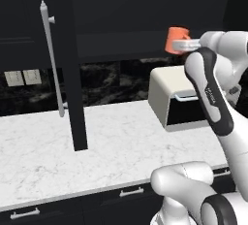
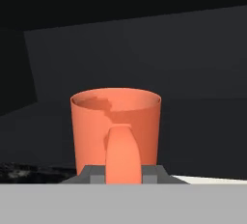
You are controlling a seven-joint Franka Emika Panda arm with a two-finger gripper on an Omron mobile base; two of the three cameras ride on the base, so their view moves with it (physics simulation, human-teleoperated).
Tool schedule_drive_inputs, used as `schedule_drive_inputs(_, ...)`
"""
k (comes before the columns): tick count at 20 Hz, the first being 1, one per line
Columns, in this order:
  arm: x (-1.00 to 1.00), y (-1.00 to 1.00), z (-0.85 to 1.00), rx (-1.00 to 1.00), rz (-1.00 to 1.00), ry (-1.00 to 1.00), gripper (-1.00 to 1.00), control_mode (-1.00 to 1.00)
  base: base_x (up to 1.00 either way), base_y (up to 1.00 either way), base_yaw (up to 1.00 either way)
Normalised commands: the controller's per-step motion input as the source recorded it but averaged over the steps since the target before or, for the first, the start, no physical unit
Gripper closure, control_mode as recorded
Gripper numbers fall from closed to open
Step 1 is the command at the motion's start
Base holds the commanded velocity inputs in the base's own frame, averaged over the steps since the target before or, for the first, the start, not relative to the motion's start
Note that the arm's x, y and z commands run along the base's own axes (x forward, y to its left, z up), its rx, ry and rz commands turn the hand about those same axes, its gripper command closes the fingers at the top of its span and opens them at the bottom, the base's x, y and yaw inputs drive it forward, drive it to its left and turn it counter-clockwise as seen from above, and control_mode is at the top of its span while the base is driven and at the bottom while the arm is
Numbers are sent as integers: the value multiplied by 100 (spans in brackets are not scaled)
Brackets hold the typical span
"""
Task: Gather all objects into one cabinet and sort the glasses and bowls to opposite sides.
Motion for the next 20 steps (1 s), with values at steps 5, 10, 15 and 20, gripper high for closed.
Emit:
schedule_drive_inputs(5, -86, 3, 0, -10, -1, 19, 100, -100, 0, 0, 0)
schedule_drive_inputs(10, -47, 15, 0, -8, -5, 6, 100, -100, 0, 0, 0)
schedule_drive_inputs(15, -36, 13, -1, -4, -4, 0, 100, -100, 0, 0, 0)
schedule_drive_inputs(20, -54, 2, -13, 0, -9, 0, 100, -100, 0, 0, 0)
